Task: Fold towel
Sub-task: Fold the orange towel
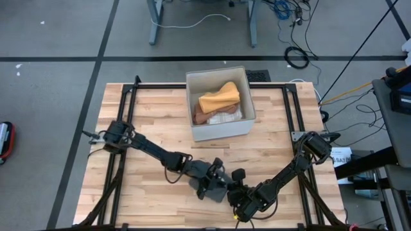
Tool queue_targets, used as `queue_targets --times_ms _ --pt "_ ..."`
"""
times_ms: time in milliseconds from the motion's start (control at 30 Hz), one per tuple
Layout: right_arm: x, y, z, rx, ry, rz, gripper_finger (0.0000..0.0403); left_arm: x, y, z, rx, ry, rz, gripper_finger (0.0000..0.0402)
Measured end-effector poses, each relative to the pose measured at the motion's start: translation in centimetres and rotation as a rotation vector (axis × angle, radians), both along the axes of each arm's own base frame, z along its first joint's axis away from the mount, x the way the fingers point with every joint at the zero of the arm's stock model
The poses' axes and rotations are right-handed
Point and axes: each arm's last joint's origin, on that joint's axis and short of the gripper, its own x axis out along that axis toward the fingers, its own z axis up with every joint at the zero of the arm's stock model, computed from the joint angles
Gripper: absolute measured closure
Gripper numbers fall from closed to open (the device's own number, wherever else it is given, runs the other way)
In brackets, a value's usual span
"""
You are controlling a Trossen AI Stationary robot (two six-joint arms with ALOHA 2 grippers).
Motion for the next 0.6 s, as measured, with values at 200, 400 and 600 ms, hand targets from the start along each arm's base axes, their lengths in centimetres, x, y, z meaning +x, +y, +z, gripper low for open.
queue_targets --times_ms 200,400,600 --pt "0.0 0.0 0.0 0.007 -0.006 -0.003 0.0365 1.7 0.8 -0.3 0.028 0.024 -0.004 0.04" --pt "0.1 0.1 0.0 0.01 -0.009 -0.004 0.0365 2.1 2.2 -0.2 0.032 0.036 0.029 0.04" --pt "0.1 0.1 0.0 0.014 -0.013 -0.007 0.0365 2.6 3.2 -1.1 0.015 0.047 0.019 0.04"
